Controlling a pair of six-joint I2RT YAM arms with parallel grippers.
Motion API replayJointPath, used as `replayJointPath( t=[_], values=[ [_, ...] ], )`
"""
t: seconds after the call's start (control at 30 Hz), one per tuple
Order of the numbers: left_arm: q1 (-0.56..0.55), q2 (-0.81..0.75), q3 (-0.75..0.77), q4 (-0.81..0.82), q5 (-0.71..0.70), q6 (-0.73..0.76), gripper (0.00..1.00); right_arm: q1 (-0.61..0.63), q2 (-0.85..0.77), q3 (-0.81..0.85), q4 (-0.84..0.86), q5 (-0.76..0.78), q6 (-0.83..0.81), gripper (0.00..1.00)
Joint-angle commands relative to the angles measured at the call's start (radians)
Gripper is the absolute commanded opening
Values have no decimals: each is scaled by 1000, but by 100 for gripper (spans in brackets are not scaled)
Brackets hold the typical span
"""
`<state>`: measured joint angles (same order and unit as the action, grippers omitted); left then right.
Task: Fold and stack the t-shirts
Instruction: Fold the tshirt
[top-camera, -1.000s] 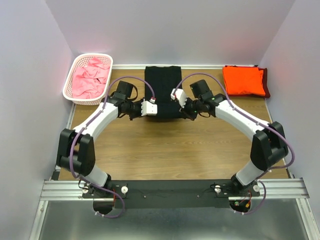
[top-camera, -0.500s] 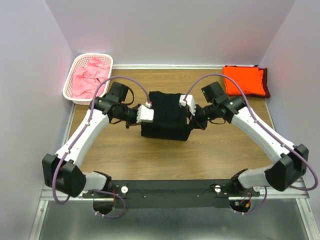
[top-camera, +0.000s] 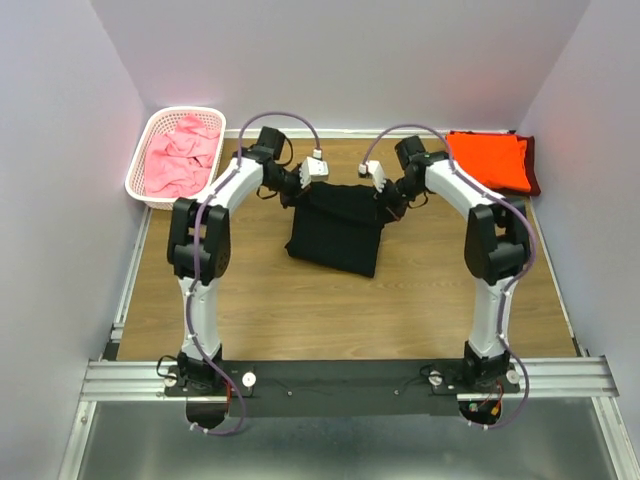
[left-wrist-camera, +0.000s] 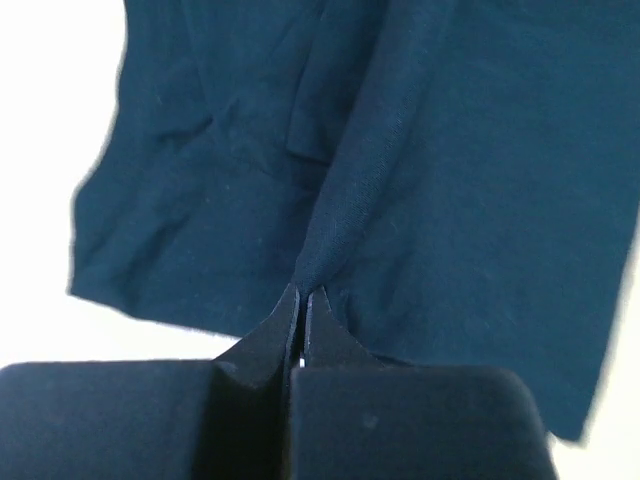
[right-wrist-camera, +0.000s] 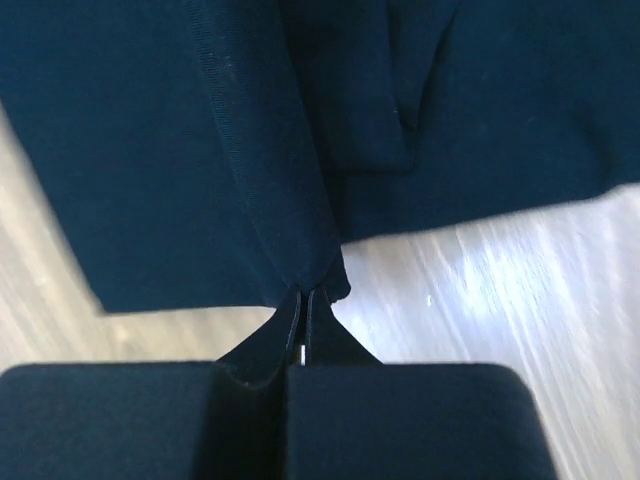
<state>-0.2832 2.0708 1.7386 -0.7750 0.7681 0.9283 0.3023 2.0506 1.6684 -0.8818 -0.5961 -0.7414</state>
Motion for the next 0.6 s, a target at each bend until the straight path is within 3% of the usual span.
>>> replayJointPath(
  t=[0.0,0.2,0.53,0.57],
  values=[
    [3,103,30,71,-44,-114,0,4,135,75,9,-30,20,1],
    [-5,43,-197,155,-78,-144,0,23,178,36,33,-53,71,1],
    [-39,-271,-582,114,33,-46,0,90,-157,-363,69,-157,234,0],
    [-39,-293,-618,86,45,-2,4,90,-199,-374,66,-177,267,13]
  ],
)
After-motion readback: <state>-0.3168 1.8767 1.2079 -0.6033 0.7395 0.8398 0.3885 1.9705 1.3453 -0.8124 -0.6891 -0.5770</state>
